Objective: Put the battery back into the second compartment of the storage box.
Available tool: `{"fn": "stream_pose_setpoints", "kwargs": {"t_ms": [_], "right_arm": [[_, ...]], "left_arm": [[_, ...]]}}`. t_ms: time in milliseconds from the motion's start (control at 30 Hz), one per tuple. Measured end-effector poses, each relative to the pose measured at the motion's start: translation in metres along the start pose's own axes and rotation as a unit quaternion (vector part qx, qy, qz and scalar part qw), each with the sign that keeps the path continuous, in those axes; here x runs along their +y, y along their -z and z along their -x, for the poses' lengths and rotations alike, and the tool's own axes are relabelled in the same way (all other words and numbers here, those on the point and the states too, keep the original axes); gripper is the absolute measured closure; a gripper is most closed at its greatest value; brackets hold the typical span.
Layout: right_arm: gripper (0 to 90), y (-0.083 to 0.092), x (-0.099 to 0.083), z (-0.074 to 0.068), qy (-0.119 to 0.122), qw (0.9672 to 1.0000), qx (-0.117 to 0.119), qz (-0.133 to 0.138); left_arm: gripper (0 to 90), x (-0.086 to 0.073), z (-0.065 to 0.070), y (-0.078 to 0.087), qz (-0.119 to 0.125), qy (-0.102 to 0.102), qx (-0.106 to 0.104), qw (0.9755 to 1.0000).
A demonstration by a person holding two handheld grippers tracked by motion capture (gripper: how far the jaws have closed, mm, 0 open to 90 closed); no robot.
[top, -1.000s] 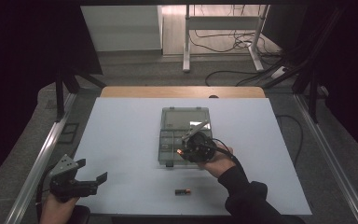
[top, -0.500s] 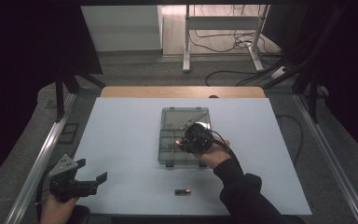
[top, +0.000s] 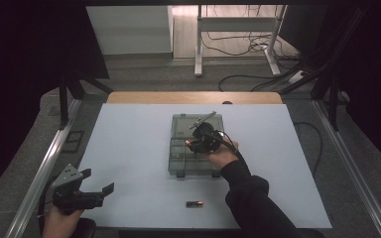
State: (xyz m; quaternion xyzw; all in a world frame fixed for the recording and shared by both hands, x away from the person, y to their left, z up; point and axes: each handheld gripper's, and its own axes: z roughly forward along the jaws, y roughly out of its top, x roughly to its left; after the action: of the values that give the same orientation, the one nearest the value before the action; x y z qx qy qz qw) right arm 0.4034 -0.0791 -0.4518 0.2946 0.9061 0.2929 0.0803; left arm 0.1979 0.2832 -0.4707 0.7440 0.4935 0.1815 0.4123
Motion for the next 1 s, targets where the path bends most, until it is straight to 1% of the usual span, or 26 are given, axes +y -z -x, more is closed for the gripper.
{"fn": "stream_pose_setpoints", "kwargs": {"t_ms": [133, 267, 300, 333, 433, 500, 600, 700, 733, 767, 800, 833, 867, 900, 933, 967, 1000], "right_arm": [[76.4, -0.010, 0.003, 0.006, -0.012, 0.9999, -0.011, -0.003], [76.4, -0.016, 0.004, 0.007, -0.019, 0.9996, -0.019, -0.008], [76.4, -0.020, 0.005, 0.008, -0.025, 0.9993, -0.025, -0.011], [76.4, -0.020, 0.005, 0.008, -0.025, 0.9993, -0.025, -0.011], [74.7, -0.029, 0.005, 0.009, -0.029, 0.9988, -0.036, -0.019], [68.1, -0.031, 0.005, 0.008, -0.030, 0.9988, -0.037, -0.013], [62.1, -0.027, 0.005, 0.004, -0.015, 0.9988, -0.046, -0.011], [52.6, -0.021, 0.005, 0.003, -0.012, 0.9988, -0.048, -0.006], [48.7, -0.019, 0.004, 0.003, -0.012, 0.9990, -0.042, -0.006], [48.7, -0.019, 0.004, 0.003, -0.012, 0.9990, -0.042, -0.006], [42.0, -0.015, 0.003, 0.002, -0.006, 0.9995, -0.031, -0.008], [42.0, -0.015, 0.003, 0.002, -0.006, 0.9995, -0.031, -0.008], [38.3, -0.014, 0.002, 0.001, 0.000, 0.9996, -0.026, -0.006], [31.1, -0.011, -0.001, -0.002, 0.008, 0.9997, -0.023, -0.005], [31.1, -0.011, -0.001, -0.002, 0.008, 0.9997, -0.023, -0.005], [24.7, -0.008, -0.004, -0.006, 0.016, 0.9997, -0.020, -0.004], [22.1, -0.007, -0.005, -0.007, 0.022, 0.9996, -0.019, -0.002]], "left_arm": [[2.6, 0.000, 0.000, 0.000, 0.000, 0.000, -0.001, 1.0000], [2.6, 0.000, 0.000, 0.000, 0.000, -0.001, -0.001, 1.0000], [2.6, 0.000, 0.000, 0.000, 0.000, -0.001, -0.001, 1.0000], [2.6, 0.000, 0.000, 0.000, 0.000, -0.001, -0.001, 1.0000], [2.7, 0.000, 0.000, 0.000, 0.000, 0.000, -0.002, 1.0000], [2.6, 0.000, 0.000, 0.000, 0.001, 0.000, -0.002, 1.0000], [2.7, 0.000, 0.000, 0.000, 0.001, 0.000, -0.002, 1.0000], [2.7, 0.000, 0.000, 0.000, 0.000, -0.001, -0.002, 1.0000], [2.7, 0.000, 0.000, 0.000, 0.000, 0.000, -0.001, 1.0000], [2.7, 0.000, 0.000, 0.000, 0.000, 0.000, -0.001, 1.0000], [2.7, 0.000, 0.000, 0.000, 0.000, 0.000, -0.001, 1.0000], [2.7, 0.000, 0.000, 0.000, 0.000, 0.000, -0.001, 1.0000], [2.7, 0.000, 0.000, 0.000, 0.000, 0.000, -0.001, 1.0000], [2.8, 0.000, 0.000, 0.000, -0.001, -0.001, -0.001, 1.0000], [2.8, 0.000, 0.000, 0.000, -0.001, -0.001, -0.001, 1.0000], [2.8, 0.000, 0.000, 0.000, -0.001, -0.001, -0.001, 1.0000], [2.8, 0.000, 0.000, 0.000, -0.001, -0.001, -0.001, 1.0000]]}}
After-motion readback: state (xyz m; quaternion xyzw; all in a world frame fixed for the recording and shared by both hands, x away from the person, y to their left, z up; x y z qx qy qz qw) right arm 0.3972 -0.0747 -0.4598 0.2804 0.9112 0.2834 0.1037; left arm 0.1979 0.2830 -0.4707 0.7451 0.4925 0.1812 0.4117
